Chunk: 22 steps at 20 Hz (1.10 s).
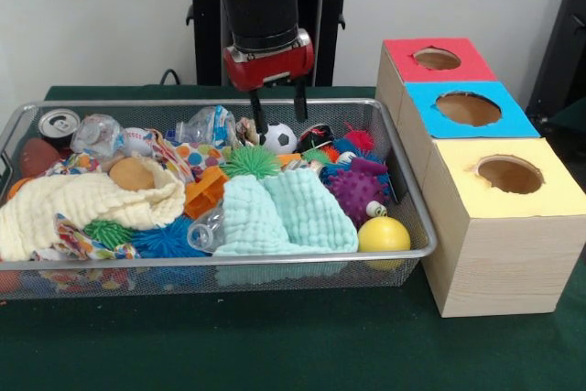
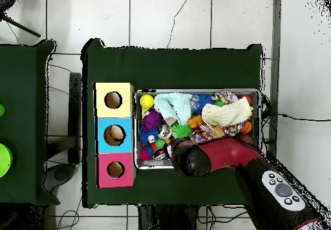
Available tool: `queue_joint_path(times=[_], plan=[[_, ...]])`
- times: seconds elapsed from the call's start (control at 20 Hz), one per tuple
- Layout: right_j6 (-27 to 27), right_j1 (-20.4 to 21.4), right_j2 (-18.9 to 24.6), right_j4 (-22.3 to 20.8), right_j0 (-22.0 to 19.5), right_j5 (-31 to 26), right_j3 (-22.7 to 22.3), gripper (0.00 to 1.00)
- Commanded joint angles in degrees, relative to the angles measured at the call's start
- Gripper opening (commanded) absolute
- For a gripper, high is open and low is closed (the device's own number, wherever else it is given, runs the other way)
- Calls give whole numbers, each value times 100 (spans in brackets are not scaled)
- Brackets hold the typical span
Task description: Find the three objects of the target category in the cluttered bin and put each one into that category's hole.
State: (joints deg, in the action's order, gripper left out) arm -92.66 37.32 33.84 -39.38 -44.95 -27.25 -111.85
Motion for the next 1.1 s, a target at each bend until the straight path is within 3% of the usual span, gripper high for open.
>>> queue_joint_path(times=[0.05,0.25,1.1], plan=[[2290,-208,814,-358,-184,-1088,288,100],[2472,-191,967,-319,-314,-1439,429,100],[3151,-1373,1000,-519,-883,-1707,1236,100]])
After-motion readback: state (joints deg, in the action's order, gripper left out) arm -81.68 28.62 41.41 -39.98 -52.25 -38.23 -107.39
